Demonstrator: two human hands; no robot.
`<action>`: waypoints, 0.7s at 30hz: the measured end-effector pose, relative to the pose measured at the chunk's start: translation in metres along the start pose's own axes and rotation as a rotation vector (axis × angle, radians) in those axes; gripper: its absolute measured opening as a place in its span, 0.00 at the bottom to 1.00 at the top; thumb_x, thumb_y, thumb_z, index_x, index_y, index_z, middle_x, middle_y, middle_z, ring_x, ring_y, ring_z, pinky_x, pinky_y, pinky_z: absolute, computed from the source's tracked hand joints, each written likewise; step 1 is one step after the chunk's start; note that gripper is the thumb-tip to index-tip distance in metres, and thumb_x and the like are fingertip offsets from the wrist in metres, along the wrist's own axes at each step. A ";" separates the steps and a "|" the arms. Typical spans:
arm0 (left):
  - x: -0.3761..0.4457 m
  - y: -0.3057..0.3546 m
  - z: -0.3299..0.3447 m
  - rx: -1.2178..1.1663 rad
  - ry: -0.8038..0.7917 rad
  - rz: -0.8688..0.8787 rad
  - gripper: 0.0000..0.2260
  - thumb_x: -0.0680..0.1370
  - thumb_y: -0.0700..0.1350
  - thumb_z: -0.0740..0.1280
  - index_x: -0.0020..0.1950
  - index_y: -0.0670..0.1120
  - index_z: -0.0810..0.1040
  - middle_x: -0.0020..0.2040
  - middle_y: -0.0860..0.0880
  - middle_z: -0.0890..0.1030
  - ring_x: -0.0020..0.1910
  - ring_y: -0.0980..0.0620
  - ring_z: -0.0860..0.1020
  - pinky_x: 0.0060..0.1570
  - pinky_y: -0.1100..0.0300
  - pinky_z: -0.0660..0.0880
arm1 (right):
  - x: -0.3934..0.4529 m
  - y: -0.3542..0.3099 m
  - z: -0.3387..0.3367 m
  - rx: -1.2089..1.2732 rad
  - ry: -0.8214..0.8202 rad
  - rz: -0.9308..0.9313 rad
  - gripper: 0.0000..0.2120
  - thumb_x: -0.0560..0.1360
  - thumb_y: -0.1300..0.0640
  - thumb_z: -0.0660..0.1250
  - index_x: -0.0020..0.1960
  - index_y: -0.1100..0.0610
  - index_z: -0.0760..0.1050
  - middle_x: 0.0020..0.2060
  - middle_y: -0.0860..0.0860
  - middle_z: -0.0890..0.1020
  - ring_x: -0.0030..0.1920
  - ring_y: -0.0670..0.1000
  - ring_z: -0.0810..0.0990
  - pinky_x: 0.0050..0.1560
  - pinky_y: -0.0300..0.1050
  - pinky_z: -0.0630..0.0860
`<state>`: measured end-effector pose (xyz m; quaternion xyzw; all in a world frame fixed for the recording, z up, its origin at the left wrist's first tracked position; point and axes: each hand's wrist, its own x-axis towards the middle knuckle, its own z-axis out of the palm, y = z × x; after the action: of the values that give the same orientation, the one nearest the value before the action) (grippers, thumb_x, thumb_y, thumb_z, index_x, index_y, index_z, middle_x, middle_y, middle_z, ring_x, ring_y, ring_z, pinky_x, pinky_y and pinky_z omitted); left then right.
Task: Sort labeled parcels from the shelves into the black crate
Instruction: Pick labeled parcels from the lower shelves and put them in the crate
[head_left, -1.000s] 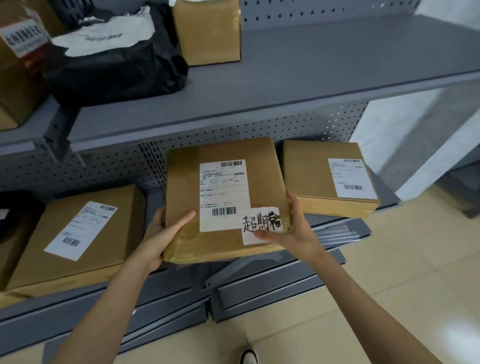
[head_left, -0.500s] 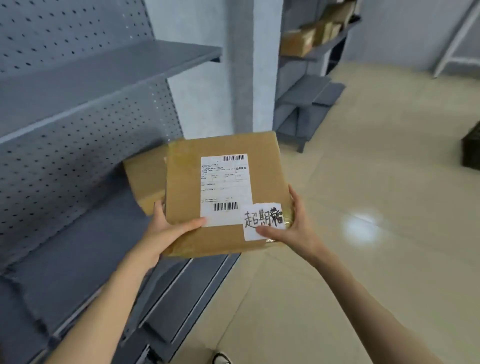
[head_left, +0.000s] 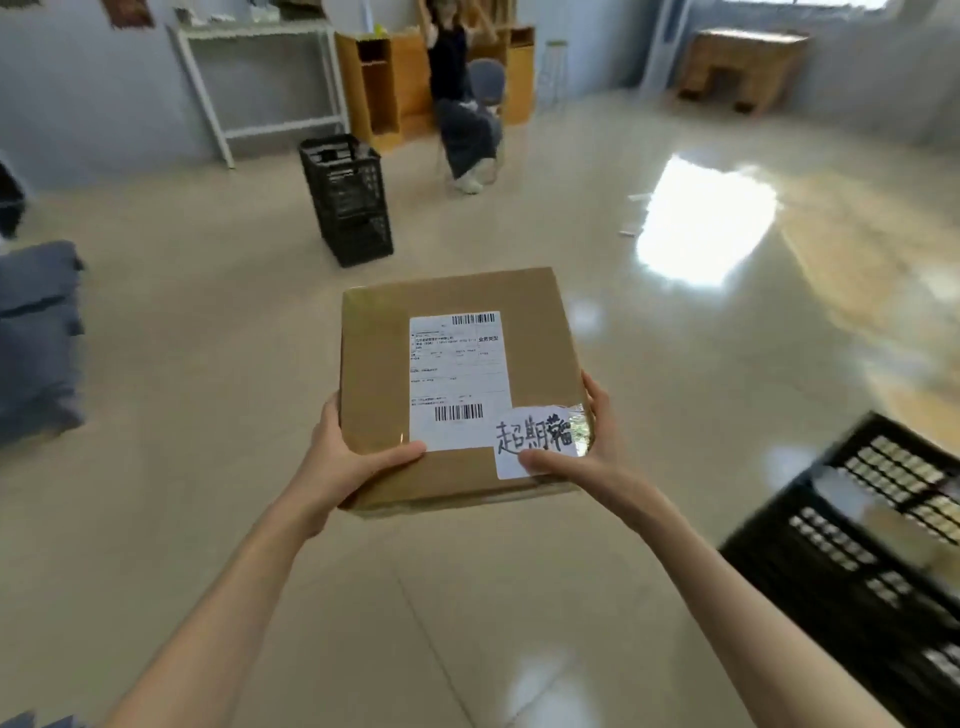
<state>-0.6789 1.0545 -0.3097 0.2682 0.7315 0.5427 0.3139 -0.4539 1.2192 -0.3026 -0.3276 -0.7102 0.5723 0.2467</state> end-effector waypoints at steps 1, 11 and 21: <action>0.011 0.011 0.035 0.025 -0.074 0.024 0.54 0.47 0.61 0.81 0.69 0.59 0.59 0.63 0.57 0.73 0.58 0.58 0.75 0.51 0.62 0.74 | -0.010 0.008 -0.032 -0.008 0.079 0.021 0.54 0.57 0.50 0.81 0.73 0.44 0.52 0.65 0.44 0.70 0.63 0.46 0.73 0.65 0.51 0.71; 0.051 0.074 0.342 0.272 -0.756 0.229 0.59 0.48 0.61 0.81 0.71 0.63 0.49 0.67 0.55 0.68 0.63 0.53 0.71 0.64 0.52 0.69 | -0.128 0.085 -0.243 0.099 0.680 0.251 0.57 0.55 0.48 0.81 0.73 0.40 0.48 0.63 0.43 0.71 0.60 0.42 0.75 0.55 0.35 0.71; 0.093 0.088 0.576 0.390 -1.113 0.187 0.61 0.52 0.58 0.81 0.74 0.59 0.45 0.71 0.54 0.61 0.67 0.51 0.66 0.67 0.49 0.67 | -0.137 0.157 -0.385 0.169 0.979 0.454 0.59 0.55 0.50 0.81 0.74 0.40 0.47 0.67 0.46 0.70 0.64 0.46 0.73 0.65 0.46 0.69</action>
<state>-0.3037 1.5068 -0.3635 0.6281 0.5166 0.2015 0.5460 -0.0550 1.3875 -0.3660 -0.6799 -0.3753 0.4467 0.4442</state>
